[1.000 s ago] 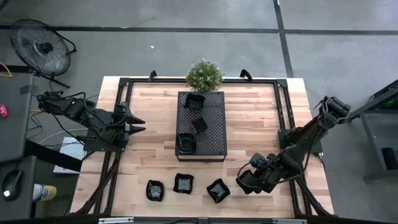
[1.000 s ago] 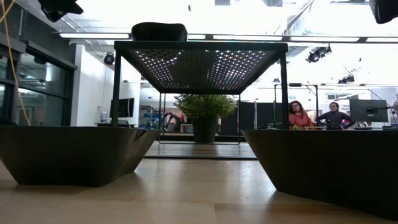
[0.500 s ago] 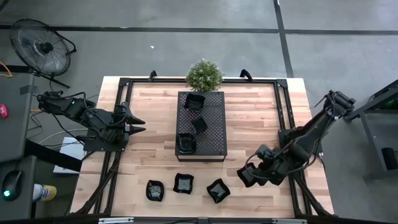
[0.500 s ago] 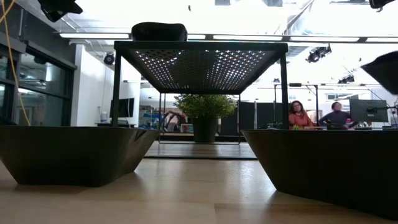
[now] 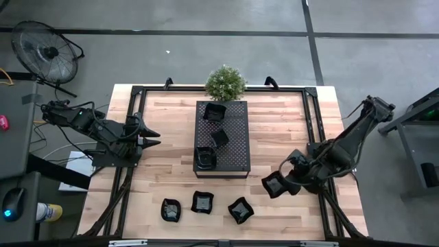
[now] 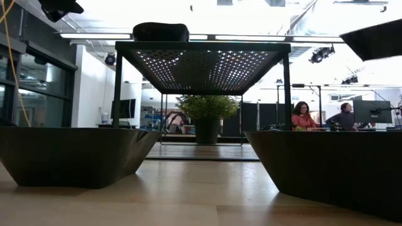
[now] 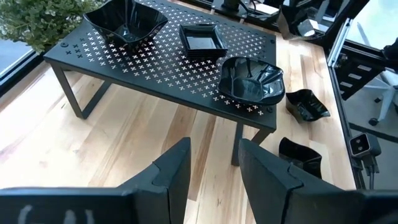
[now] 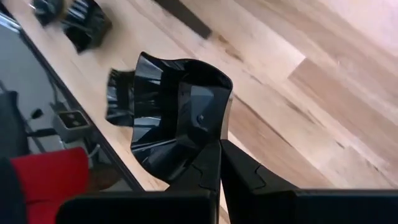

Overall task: Pick & Place Mini shaped plates
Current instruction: Stack the distorted square plate on top of the distorted square plates on the shelf

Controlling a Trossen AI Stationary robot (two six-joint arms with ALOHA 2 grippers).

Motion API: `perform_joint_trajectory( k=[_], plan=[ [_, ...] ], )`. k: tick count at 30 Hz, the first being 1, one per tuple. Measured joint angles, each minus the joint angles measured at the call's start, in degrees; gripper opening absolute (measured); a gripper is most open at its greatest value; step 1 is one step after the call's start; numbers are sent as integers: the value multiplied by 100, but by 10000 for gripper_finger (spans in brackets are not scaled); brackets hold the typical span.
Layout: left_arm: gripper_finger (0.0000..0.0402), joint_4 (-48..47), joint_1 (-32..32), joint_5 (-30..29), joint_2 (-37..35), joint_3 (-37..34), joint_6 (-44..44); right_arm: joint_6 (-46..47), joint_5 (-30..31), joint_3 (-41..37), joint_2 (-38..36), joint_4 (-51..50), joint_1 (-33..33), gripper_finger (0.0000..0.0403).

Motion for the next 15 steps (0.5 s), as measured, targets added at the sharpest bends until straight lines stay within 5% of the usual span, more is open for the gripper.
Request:
perform_joint_trajectory(
  k=[15],
  plan=[
    [134, 2, 0, -2, -2, 0, -67, -941, 532, 605, -683, -293, -750, 0]
  ],
)
